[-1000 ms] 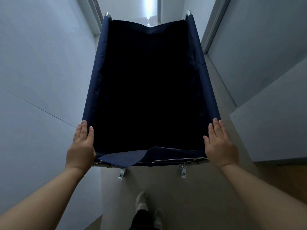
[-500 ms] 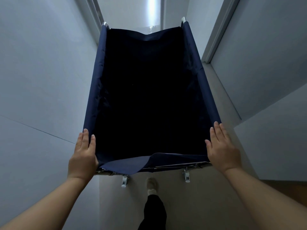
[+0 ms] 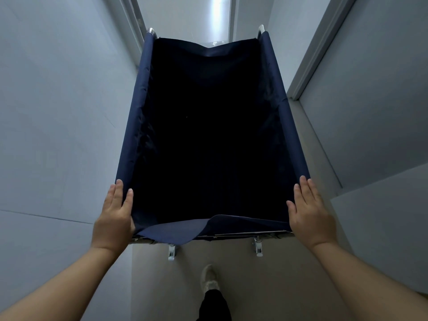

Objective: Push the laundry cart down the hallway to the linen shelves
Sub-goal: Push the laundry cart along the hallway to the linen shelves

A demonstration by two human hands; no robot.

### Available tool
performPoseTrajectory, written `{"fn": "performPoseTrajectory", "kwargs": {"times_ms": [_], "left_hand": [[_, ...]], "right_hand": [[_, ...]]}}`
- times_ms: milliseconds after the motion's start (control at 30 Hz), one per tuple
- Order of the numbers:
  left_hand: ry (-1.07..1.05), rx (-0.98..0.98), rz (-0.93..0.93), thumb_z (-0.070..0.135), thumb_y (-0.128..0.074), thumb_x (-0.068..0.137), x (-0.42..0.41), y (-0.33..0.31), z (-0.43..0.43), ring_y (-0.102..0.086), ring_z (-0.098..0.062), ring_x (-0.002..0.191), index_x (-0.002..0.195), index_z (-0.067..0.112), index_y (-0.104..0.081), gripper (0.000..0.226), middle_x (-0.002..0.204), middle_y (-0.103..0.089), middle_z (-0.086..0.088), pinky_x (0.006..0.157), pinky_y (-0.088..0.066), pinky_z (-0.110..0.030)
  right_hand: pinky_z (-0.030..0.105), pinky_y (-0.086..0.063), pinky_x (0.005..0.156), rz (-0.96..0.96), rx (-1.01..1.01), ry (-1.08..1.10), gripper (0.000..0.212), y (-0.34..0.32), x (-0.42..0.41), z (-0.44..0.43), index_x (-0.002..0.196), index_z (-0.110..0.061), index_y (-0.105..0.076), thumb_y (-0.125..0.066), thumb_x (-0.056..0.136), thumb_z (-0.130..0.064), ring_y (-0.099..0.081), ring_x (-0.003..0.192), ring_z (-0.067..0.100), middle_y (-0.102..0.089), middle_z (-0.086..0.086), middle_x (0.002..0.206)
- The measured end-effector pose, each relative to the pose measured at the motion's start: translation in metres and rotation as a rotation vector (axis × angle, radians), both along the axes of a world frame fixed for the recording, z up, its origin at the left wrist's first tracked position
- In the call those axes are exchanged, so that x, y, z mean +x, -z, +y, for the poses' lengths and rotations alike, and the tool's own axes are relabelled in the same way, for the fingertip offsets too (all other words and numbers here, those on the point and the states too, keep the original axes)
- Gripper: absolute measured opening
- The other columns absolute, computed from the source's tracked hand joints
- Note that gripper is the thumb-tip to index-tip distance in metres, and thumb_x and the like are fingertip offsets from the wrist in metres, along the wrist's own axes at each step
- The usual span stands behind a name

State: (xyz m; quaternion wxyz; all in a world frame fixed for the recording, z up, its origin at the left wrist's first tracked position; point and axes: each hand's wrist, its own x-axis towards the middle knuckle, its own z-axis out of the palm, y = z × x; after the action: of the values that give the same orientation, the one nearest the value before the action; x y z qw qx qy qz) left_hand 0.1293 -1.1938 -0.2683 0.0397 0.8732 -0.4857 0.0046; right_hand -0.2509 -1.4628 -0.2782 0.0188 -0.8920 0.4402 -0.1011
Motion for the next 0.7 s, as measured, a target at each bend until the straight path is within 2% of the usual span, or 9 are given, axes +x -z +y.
{"fn": "performPoseTrajectory", "kwargs": {"times_ms": [233,433,567,700], "left_hand": [[-0.01,0.007,0.025,-0.016,-0.058,0.07,0.033,0.003,-0.042,-0.032,-0.045,0.138,0.131,-0.004,-0.051,0.063,0.151,-0.032,-0.026,0.083,-0.052,-0.059],[-0.005,0.005,0.028,-0.016,-0.058,0.068,0.061,0.003,-0.078,-0.032,-0.044,0.138,0.132,-0.004,-0.051,0.065,0.152,-0.031,-0.025,0.08,-0.053,-0.057],[-0.005,0.02,0.03,-0.017,-0.059,0.069,0.078,0.005,-0.097,-0.03,-0.044,0.14,0.132,-0.002,-0.051,0.065,0.153,-0.029,-0.024,0.079,-0.053,-0.056],[-0.01,0.038,0.03,-0.017,-0.061,0.068,0.093,0.005,-0.117,-0.03,-0.044,0.14,0.131,-0.002,-0.052,0.065,0.153,-0.029,-0.024,0.077,-0.054,-0.057]], "right_hand": [[0.045,-0.047,0.099,0.031,0.035,0.019,0.053,-0.008,0.033,-0.042,0.132,0.004,-0.054,-0.036,0.097,-0.032,-0.038,0.141,0.033,-0.044,0.02,0.148],[0.045,-0.045,0.1,0.031,0.05,0.024,0.055,-0.012,0.061,-0.075,0.134,0.003,-0.052,-0.035,0.097,-0.034,-0.033,0.143,0.032,-0.042,0.018,0.15],[0.045,-0.041,0.104,0.015,0.051,0.018,0.056,-0.012,0.08,-0.097,0.133,0.005,-0.053,-0.035,0.097,-0.033,-0.034,0.142,0.034,-0.043,0.02,0.148],[0.046,-0.043,0.103,0.005,0.042,0.018,0.055,-0.012,0.097,-0.118,0.131,0.006,-0.054,-0.035,0.097,-0.033,-0.037,0.14,0.035,-0.045,0.021,0.146]]}}
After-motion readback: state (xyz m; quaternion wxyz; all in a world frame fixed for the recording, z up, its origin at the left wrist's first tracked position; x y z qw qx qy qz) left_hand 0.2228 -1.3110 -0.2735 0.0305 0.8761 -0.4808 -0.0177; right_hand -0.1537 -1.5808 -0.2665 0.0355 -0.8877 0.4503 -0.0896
